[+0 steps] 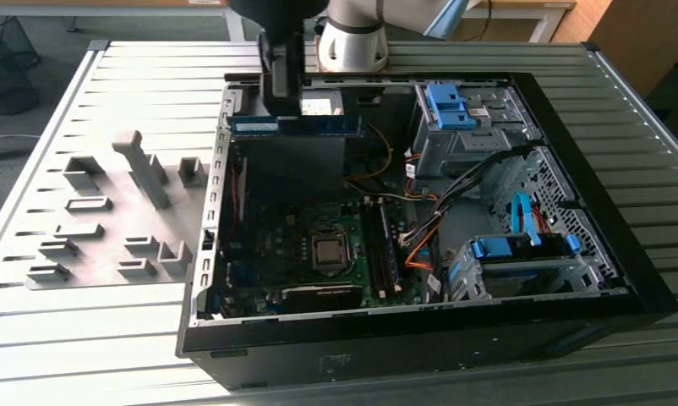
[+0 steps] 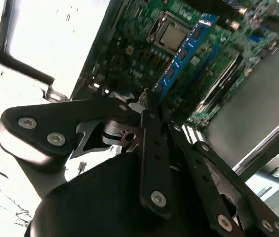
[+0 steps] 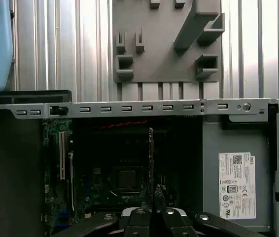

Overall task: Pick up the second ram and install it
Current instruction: 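Pick up the second ram and move it above second insertion slot, then insert the second ram into the second slot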

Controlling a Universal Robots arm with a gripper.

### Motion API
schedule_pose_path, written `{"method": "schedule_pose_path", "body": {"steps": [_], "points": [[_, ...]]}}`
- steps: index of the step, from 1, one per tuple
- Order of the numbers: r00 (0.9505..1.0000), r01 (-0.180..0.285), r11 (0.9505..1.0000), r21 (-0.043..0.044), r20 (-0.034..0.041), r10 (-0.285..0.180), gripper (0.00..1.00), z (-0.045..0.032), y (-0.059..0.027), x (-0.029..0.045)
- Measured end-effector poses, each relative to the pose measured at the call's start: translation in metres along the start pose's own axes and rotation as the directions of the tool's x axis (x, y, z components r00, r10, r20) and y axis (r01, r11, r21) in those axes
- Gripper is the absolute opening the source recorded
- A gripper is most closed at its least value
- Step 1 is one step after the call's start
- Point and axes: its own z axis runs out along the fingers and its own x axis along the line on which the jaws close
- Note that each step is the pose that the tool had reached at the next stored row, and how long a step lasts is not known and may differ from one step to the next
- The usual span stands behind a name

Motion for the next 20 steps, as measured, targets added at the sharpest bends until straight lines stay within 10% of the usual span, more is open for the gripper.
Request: {"method": "schedule_pose_path", "body": {"steps": [12, 20], "points": [[1.0, 0.0, 1.0, 0.0, 0.0, 0.0, 0.14, 0.0003, -0.0489, -0.0019], [1.0, 0.0, 1.0, 0.0, 0.0001, 0.0, 0.14, 0.0004, -0.053, -0.002]]}}
